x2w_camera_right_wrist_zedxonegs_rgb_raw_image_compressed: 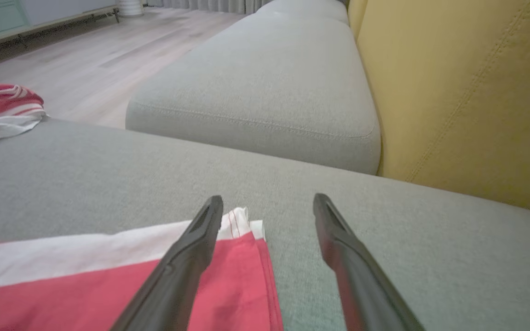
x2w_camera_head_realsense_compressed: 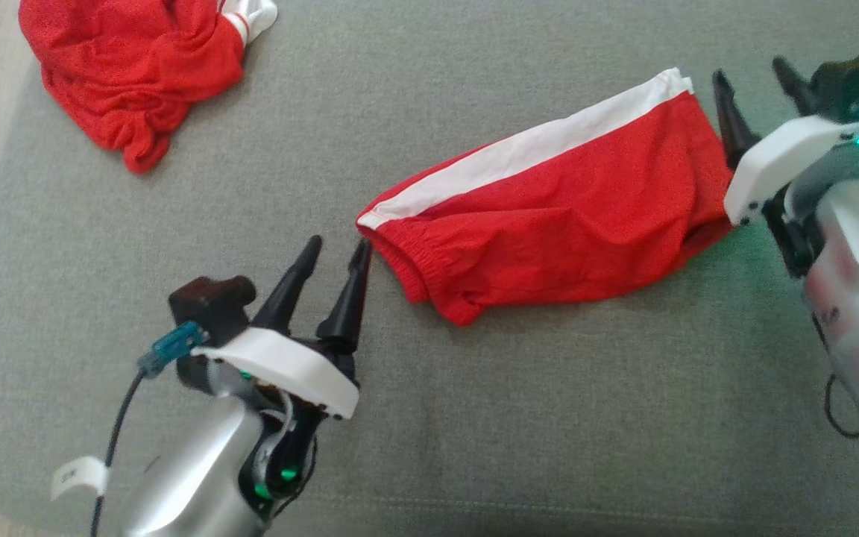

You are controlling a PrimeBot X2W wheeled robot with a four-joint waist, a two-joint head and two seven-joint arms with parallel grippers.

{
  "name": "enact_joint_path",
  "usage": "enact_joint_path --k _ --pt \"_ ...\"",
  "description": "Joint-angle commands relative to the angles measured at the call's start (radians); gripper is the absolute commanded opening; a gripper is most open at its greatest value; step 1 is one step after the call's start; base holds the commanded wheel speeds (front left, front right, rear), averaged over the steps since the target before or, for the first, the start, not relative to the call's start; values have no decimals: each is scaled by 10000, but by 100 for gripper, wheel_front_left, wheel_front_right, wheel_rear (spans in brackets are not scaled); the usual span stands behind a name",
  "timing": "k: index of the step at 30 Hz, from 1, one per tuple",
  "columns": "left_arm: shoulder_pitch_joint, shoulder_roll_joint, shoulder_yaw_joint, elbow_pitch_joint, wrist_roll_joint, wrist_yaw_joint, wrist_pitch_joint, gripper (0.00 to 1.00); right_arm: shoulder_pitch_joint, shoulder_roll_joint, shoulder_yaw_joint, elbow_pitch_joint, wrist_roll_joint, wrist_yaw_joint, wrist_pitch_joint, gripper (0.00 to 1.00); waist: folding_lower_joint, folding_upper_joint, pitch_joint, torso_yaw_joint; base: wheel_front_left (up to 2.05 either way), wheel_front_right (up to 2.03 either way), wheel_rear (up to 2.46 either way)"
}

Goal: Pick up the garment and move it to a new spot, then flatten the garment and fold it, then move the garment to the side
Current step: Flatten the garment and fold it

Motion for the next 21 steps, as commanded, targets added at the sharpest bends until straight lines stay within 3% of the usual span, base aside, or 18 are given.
enact_joint_path --k 1,9,21 --pt "-141 322 516 -476 155 149 -111 100 269 -103 343 -345 281 73 174 100 0 0 -127 -91 0 0 0" --pt "665 373 1528 -1323 964 767 -134 100 896 -607 1480 -944 1865 73 1505 100 0 0 -136 -112 0 0 0" --pt "1141 -113 2321 -1473 1642 470 -136 100 855 -898 2110 -660 3064 73 2878 100 0 0 124 133 0 0 0"
